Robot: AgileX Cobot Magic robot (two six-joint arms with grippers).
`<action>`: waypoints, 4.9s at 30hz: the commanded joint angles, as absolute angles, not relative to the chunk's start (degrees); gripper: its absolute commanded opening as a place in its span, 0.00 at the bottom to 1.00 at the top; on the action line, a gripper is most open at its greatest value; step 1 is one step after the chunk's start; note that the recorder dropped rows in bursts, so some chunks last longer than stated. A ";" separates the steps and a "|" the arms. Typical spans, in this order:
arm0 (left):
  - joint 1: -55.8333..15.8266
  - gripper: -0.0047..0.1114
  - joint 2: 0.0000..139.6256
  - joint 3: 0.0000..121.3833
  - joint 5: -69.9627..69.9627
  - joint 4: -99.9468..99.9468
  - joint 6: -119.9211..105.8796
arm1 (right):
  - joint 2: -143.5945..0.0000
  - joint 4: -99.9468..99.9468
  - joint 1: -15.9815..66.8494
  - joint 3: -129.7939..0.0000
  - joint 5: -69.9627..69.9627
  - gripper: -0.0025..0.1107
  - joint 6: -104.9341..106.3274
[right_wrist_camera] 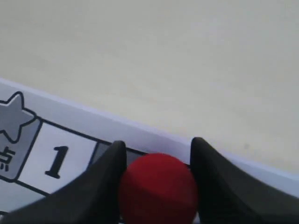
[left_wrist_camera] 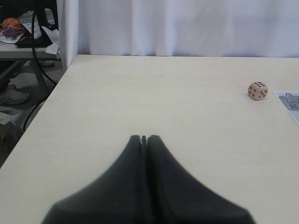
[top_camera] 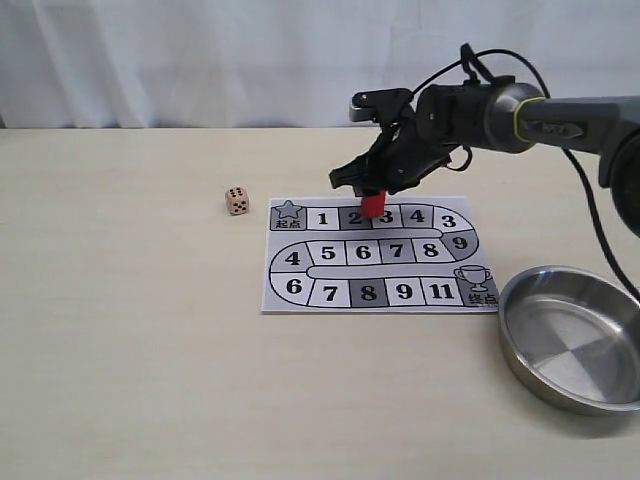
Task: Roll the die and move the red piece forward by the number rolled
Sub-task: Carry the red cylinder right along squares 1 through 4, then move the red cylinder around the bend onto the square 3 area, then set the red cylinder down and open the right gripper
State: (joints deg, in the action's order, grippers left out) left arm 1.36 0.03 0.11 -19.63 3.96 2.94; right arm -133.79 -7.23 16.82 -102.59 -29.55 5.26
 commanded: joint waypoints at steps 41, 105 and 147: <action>1.36 0.04 0.00 0.00 -18.93 3.82 3.26 | -131.48 -12.51 10.01 -97.90 -31.12 0.06 10.94; 1.36 0.04 0.00 0.00 -18.93 3.82 3.26 | -119.98 -13.19 6.64 -74.72 -15.09 0.06 15.86; 1.36 0.04 0.00 0.00 -18.93 3.83 3.26 | -100.98 -11.65 6.64 -72.56 -22.74 0.21 12.66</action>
